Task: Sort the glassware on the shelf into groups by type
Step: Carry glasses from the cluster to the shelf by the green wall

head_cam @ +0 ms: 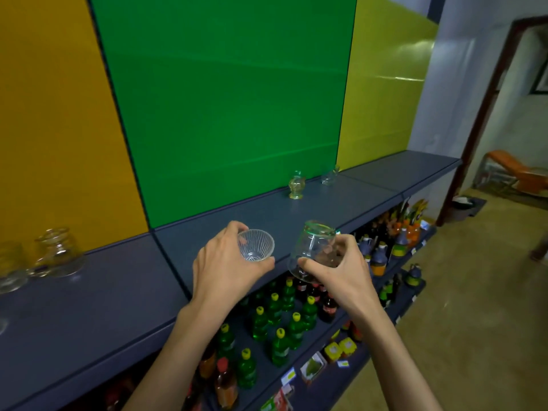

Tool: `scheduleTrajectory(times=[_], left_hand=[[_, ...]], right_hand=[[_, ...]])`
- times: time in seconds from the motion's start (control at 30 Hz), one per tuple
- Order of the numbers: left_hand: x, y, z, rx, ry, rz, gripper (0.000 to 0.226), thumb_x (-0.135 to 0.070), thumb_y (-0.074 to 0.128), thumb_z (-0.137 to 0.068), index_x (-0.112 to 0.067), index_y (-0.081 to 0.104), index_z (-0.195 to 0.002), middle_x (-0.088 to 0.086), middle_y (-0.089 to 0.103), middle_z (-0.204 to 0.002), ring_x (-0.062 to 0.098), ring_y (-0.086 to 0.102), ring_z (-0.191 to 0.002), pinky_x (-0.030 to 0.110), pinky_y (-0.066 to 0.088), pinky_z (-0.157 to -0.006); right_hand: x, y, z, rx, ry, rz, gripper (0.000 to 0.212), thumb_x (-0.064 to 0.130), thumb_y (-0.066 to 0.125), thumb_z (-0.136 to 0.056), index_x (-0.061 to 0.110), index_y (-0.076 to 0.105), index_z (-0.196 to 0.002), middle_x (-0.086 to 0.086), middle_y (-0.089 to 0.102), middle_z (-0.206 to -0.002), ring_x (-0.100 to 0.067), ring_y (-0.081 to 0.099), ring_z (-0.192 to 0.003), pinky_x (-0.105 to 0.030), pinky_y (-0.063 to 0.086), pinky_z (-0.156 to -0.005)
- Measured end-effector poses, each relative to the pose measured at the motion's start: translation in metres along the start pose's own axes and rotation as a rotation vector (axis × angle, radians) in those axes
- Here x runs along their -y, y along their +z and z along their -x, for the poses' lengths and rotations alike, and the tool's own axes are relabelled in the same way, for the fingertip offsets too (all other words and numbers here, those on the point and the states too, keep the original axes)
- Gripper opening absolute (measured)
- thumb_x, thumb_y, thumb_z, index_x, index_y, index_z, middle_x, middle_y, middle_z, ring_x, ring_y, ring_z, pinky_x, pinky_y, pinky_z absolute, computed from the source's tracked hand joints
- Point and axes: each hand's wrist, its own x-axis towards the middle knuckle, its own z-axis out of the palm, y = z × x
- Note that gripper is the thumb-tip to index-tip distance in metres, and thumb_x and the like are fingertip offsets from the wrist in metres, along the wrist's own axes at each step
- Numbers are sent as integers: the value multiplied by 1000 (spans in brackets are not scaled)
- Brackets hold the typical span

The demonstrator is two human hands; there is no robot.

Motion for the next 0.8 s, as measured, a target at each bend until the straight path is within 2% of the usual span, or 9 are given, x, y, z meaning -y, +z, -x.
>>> scheduleTrajectory(times=[0.2,0.43,0.63,0.8], left_hand=[[-31,55,-44,-31,-1,-11,66,-60,77,-65,-31,53,-120,-8,66,-118,23,61,-108,35,41,-85],[-54,134,-120,-19,-56,54,66,-58,78,-65,-30,54,-119,-9,66,-115,21,61,-106,33,38,-84],[-66,180,-191,-54,-116,69,68,-54,80,-67,-27,53,-123,-7,65,-118,21,60,-106,35,40,-85],[-52,197,-223,-67,-241,33,67,-47,83,-66,-24,54,-122,-2,65,-118,24,59,-106,29,34,-77]], right_hand=[[-37,-23,-65,21,-7,2,63,52,83,-54,32,50,-104,11,69,-101,-3,67,-91,-39,57,-83],[-71,-33,-173,70,-60,80,58,44,87,-62,26,51,-103,10,65,-99,-8,64,-92,-34,54,-79],[-81,-44,-280,128,-108,134,63,54,83,-58,30,50,-106,9,64,-102,-11,62,-95,-33,52,-79],[-90,-33,-333,204,-127,70,58,42,87,-61,29,50,-104,10,65,-98,-7,63,-91,-27,49,-76]])
